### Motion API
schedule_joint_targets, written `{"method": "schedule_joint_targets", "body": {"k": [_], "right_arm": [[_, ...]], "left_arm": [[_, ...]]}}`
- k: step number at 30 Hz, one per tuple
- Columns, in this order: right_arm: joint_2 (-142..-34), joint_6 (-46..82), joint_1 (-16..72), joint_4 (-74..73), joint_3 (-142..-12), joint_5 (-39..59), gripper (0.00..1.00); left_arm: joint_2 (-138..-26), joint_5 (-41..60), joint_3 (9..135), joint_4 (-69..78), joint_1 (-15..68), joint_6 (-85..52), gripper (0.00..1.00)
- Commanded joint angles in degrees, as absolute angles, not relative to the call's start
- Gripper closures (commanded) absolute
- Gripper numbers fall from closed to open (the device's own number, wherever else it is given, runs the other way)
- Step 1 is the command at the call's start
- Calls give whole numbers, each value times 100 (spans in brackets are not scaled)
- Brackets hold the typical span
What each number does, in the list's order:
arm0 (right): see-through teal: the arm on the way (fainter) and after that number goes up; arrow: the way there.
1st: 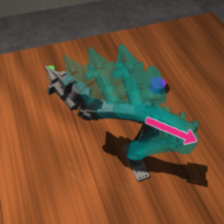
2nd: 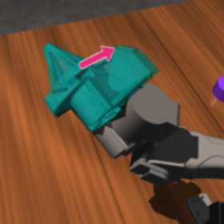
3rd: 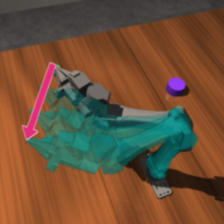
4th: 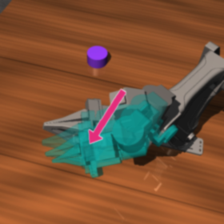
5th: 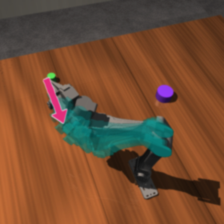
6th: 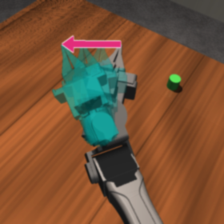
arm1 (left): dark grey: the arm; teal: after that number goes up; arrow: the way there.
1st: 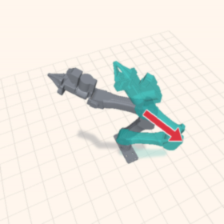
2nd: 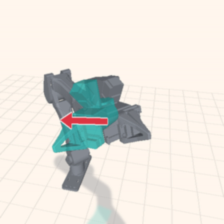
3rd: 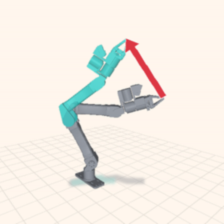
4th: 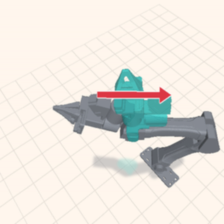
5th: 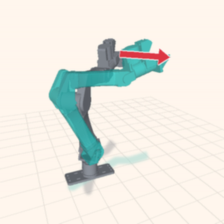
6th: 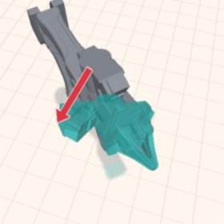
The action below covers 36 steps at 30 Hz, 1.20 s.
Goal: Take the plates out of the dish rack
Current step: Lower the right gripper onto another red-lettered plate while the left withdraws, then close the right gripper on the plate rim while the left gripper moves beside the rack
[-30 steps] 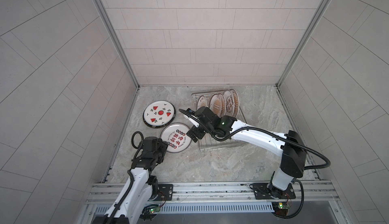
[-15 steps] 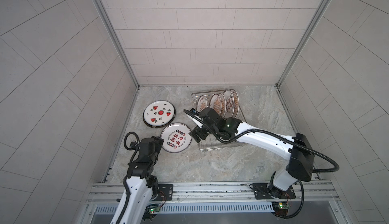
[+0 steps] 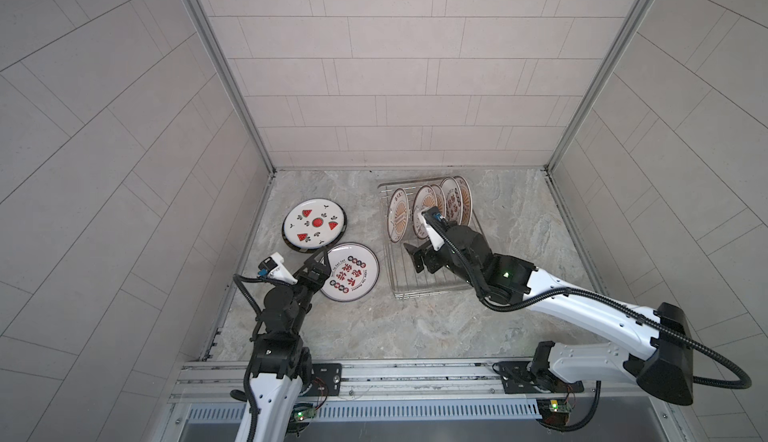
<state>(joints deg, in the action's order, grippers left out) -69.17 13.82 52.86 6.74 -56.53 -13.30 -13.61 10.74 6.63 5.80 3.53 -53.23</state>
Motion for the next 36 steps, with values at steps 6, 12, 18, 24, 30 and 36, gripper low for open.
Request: {"method": "schedule_joint_targets", "body": {"k": [6,12,18,24,30,36], "right_arm": [[-6417,2229,4661,246,-5040,-1762,0],[-6432,2434,4413,-247,-4654,-2321,0],[-6724,2399,4113,-558,-4625,-2604,1],[-7071,2575,3614,-1099,-4569,-2474,4],[-7410,2509,3249,-950,-4933,-1914,22],[-7710,2354,3083,-517,-5415,-1912,35]], "left_arm": [[-2690,1384,944,3171,1224,-4939,0],[-4229,767,1599,3744,2760,-3868,0],[-5718,440,2255,4228,3693,-3122,0],[-7022,101,2454,5454,3823,-3074,0],[-8227,681,2999,6574,3856,-3340,0],[-7922,-698,3330,5106,4271,-2637,0]]}}
